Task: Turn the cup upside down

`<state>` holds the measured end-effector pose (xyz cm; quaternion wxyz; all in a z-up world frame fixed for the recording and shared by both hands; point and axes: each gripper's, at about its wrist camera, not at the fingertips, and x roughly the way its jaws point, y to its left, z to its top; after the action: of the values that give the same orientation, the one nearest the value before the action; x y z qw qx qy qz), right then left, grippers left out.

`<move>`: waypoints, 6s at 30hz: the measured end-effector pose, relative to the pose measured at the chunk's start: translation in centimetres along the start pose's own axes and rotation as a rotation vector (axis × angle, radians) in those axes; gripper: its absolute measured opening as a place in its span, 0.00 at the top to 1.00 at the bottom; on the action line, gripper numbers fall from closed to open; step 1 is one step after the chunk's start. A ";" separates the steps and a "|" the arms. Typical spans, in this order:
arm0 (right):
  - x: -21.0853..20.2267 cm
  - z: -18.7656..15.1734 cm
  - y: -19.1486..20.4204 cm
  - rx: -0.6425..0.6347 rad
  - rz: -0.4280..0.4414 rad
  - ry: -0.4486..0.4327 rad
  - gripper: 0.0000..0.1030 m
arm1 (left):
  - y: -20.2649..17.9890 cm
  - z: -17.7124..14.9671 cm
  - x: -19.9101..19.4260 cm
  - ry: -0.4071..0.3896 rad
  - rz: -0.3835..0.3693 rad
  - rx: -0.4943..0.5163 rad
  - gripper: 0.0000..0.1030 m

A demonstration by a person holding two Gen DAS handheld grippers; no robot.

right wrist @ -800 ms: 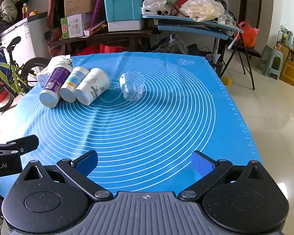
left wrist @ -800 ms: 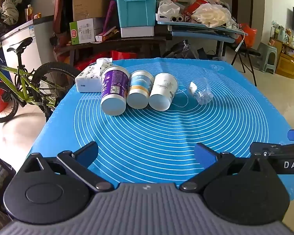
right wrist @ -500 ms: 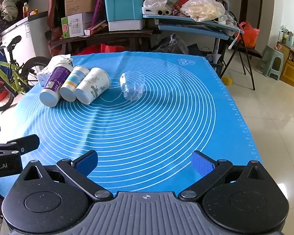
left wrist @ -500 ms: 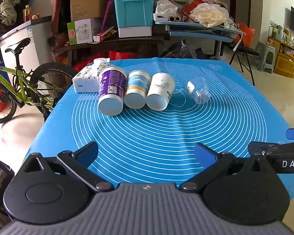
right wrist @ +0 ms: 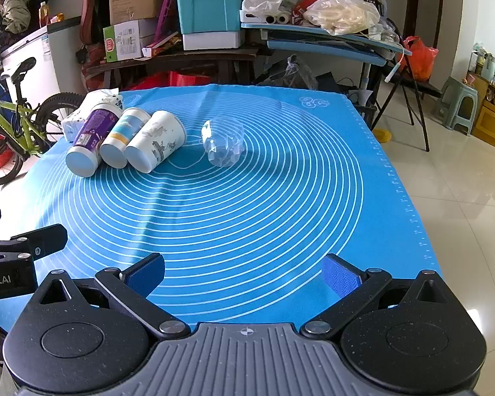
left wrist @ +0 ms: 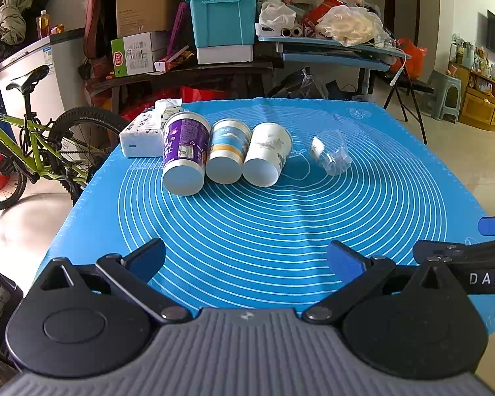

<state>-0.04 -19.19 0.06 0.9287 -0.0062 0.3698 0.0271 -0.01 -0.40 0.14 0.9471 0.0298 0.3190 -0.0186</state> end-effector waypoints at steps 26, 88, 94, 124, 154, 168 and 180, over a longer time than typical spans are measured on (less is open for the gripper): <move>0.1 -0.1 -0.2 0.007 -0.001 0.000 0.00 | -0.3 -0.4 0.1 0.002 -0.005 0.004 0.01; 3.0 3.7 -3.1 0.012 -0.036 -0.111 0.00 | -2.3 3.6 5.3 -0.135 0.022 0.090 0.01; 5.1 4.6 -4.2 0.028 -0.051 -0.107 0.00 | -3.3 4.8 8.3 -0.118 0.018 0.106 0.01; 10.4 4.7 -7.4 0.122 -0.076 -0.050 0.00 | -5.3 6.8 17.5 -0.040 0.082 0.195 0.29; 6.0 3.5 -6.3 0.112 -0.048 -0.073 0.00 | -4.4 4.4 7.3 -0.003 -0.083 0.031 0.44; 3.4 0.7 -5.1 0.047 -0.044 -0.028 0.00 | -5.2 0.9 7.3 0.101 -0.140 -0.072 0.43; 3.6 0.4 -5.4 0.054 -0.039 -0.020 0.00 | -5.3 0.7 7.4 0.110 -0.123 -0.065 0.30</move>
<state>3.17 -24.38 -2.15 0.9325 0.0118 0.3610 -0.0008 5.99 -5.88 -4.00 0.9256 -0.0195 0.3724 -0.0648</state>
